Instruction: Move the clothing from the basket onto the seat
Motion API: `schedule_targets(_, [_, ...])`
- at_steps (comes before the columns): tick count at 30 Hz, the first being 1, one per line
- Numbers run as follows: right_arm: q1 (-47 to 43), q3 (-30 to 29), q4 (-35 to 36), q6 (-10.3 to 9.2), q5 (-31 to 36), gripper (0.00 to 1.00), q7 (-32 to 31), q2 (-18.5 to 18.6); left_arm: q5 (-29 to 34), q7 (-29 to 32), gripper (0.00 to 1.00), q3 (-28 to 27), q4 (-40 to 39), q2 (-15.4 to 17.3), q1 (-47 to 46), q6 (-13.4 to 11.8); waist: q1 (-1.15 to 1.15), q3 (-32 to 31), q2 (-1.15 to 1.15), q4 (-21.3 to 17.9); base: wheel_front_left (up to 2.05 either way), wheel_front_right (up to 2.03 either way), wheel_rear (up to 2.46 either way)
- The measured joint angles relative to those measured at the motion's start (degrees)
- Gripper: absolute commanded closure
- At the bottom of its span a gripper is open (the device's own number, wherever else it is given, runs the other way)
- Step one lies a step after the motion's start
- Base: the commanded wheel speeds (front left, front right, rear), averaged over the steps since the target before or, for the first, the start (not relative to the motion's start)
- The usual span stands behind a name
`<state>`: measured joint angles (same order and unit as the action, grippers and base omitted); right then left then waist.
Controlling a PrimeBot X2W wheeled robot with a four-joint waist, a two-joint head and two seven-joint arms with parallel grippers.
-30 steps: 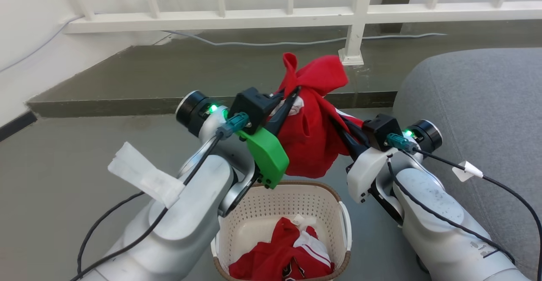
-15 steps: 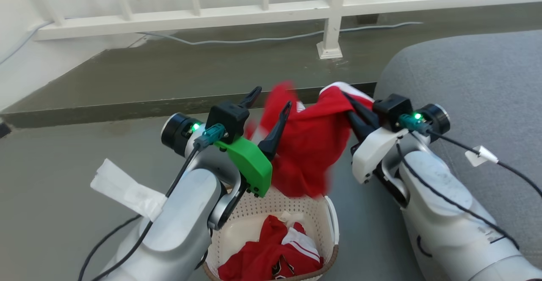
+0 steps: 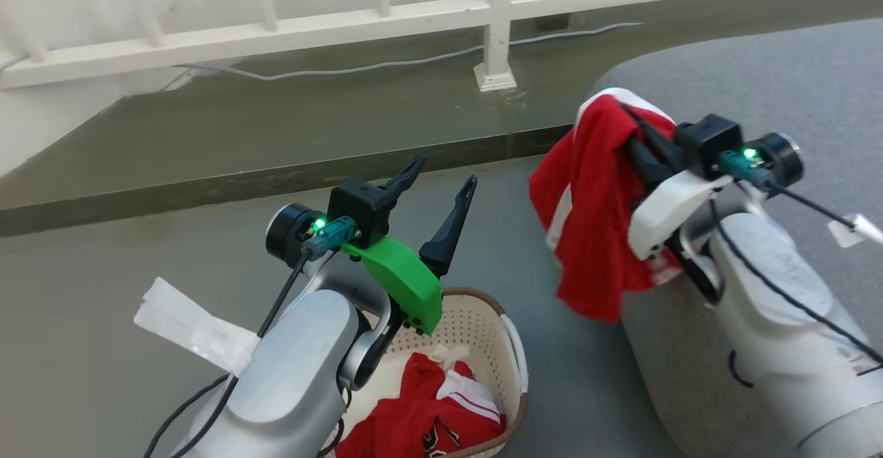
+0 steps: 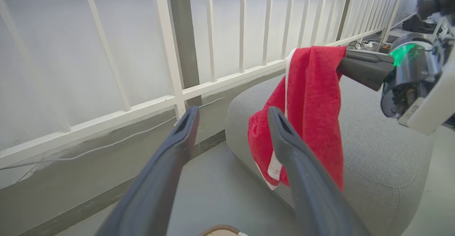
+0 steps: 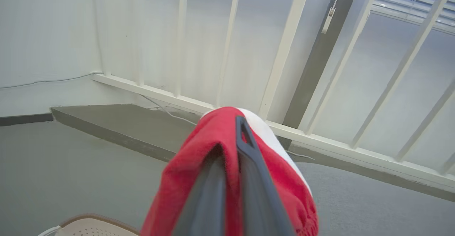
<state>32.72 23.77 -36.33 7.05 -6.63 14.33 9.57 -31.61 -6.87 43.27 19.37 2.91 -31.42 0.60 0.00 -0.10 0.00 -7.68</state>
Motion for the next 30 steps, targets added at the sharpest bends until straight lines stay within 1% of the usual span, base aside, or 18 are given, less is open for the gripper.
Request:
schedule_targets(5, [0.15,-1.62,0.8,-0.3,0.0,1.0,0.01,2.27,0.0,-0.3,0.0,0.79,-1.02,0.0,0.2,0.43,0.0,0.03,0.0,-2.13,0.0,0.0,0.0])
schedule_targets(13, [1.46,-3.87,2.98,-1.15,-0.53,1.0,0.02,4.17,0.01,-0.22,0.0,2.52,-1.65,0.0,1.92,0.74,0.0,0.2,0.0,-6.67,0.0,0.0,0.0])
schedule_targets(28, [2.91,-6.17,6.42,-1.16,-1.31,1.0,0.09,6.84,0.02,0.38,0.0,4.13,-3.6,-0.02,3.25,0.97,0.0,1.83,0.0,-16.94,0.0,0.0,0.0])
schedule_targets(30, [3.51,-6.75,7.24,-1.16,-1.96,1.0,0.09,7.31,0.05,0.8,0.0,4.59,-4.02,-0.03,3.24,0.92,0.0,2.72,0.0,-18.82,0.0,0.0,0.0])
